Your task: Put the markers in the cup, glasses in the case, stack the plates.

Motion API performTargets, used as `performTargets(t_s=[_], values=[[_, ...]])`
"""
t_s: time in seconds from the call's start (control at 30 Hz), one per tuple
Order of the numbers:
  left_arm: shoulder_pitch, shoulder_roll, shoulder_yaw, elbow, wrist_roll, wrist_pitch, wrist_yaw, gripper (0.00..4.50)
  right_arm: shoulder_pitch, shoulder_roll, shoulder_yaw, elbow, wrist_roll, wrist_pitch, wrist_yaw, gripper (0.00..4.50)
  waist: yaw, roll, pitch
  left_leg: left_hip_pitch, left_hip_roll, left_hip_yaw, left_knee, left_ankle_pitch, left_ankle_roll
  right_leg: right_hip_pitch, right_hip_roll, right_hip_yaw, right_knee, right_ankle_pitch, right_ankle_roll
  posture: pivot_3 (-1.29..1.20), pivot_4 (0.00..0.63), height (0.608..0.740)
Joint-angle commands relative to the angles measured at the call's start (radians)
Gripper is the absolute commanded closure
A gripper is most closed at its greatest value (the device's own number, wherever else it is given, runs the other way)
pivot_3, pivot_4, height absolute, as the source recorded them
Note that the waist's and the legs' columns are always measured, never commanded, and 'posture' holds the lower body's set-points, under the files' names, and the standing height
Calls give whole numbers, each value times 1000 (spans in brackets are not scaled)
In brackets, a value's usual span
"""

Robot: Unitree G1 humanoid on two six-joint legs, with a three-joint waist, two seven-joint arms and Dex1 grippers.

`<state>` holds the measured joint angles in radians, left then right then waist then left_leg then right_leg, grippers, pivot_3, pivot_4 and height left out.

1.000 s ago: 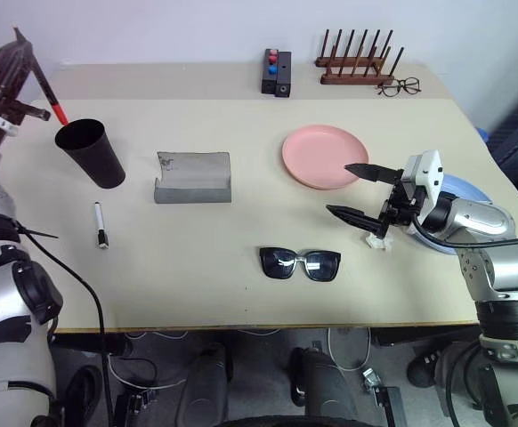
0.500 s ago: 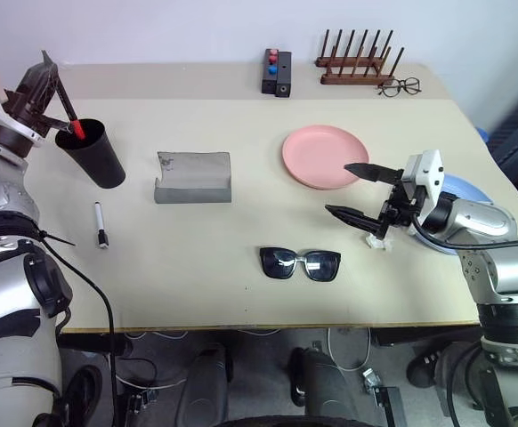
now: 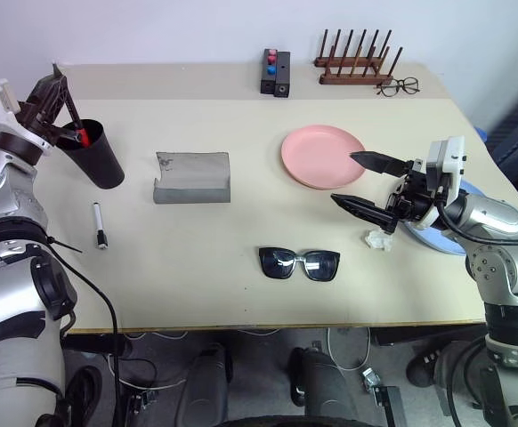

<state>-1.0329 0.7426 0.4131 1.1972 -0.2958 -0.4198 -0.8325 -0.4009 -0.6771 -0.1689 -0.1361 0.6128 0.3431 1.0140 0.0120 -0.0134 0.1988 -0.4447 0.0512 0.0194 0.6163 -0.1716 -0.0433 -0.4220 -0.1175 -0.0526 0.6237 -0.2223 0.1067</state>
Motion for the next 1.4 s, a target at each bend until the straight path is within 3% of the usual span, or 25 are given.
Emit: performTargets(t_s=[0.03, 0.17, 0.2, 0.37, 0.5, 0.6, 0.67, 0.77, 0.87, 0.97, 1.1, 1.23, 1.4], values=[[-5, 12, 13, -20, -13, -12, -7, 2257, 0, -6, -27, -31, 14, -7, 0, 0, 0, 0, 0, 0, 0, 0, 0, 0, 0, 0, 0, 0, 0, 0, 0, 0, 150, 740], [-10, 14, 14, -31, -15, -13, -10, 231, 3, -6, -26, -26, 7, -13, 0, 0, 1, 0, 0, 0, 0, 0, 0, 0, 0, 0, 0, 0, 0, 0, 0, 0, 150, 740], [-12, 15, 15, -34, -18, -10, -14, 57, 3, -5, -26, -25, 5, -14, -1, 0, 0, 0, 0, 0, 0, 0, 0, 0, 0, 0, 0, 0, 0, 0, 0, 0, 150, 740], [-26, 20, 19, -60, -35, 63, -16, 57, 4, -2, -23, -18, 0, -20, -1, 0, 0, 0, 0, 0, 0, 0, 0, 0, 0, 0, 0, 0, 0, 0, 0, 0, 150, 740], [-2, 42, -35, -183, -30, 324, -39, 57, 8, -4, -21, -16, -10, -24, 0, 0, 0, 0, 0, 0, 0, 0, 0, 0, 0, 0, 0, 0, 0, 0, 0, 0, 150, 740], [110, 88, -134, -436, 9, 541, -88, 57, 17, -9, -21, -11, -17, -28, 5, 0, -5, 0, 0, 0, 0, 0, 0, 0, 0, 0, 0, 0, 0, 0, 0, 0, 150, 740], [166, 100, -134, -590, -24, 650, -72, 57, 19, -10, -21, -9, -19, -28, 7, 0, -6, 0, 0, 0, 0, 0, -1, 0, 0, 0, 0, 1, 1, 0, 0, 0, 150, 740], [184, 84, -31, -886, -175, 1096, 143, 57, 5, -11, -17, 9, -25, -35, 15, 0, -5, -3, 1, 0, 0, 0, 1, 0, 0, -1, 0, 1, 4, 0, 0, 0, 150, 740], [250, 77, -5, -1134, -171, 1375, 333, 57, -13, -7, -11, 34, -32, -47, 27, 0, -6, -3, 1, 0, 0, -1, 2, 0, 0, -1, 0, 2, 4, -1, 1, 0, 150, 740], [283, 13, 83, -1346, -215, 1662, 479, 57, -30, 2, 0, 60, -42, -59, 38, 0, -8, -3, 1, 2, 0, 0, 2, 0, 0, -1, 0, 3, 5, -1, 1, 0, 150, 740], [313, -131, 201, -1518, -196, 1854, 621, 57, -55, 16, 18, 76, -51, -66, 45, 0, -8, -3, 1, 2, 0, -1, 3, 0, 0, -1, 1, 3, 6, -1, 1, 0, 150, 740], [412, -229, 253, -1645, -148, 1941, 700, 57, -76, 20, 27, 90, -55, -67, 52, 0, -12, -3, 1, 2, 0, 0, 4, 0, 0, -1, 1, 4, 6, -1, 1, 0, 150, 740], [500, -282, 301, -1626, -66, 1963, 764, 57, -86, 25, 35, 94, -62, -65, 55, 0, -11, -4, 1, 2, 0, 0, 5, 0, 0, -1, 1, 4, 6, -1, 0, 0, 150, 740]])
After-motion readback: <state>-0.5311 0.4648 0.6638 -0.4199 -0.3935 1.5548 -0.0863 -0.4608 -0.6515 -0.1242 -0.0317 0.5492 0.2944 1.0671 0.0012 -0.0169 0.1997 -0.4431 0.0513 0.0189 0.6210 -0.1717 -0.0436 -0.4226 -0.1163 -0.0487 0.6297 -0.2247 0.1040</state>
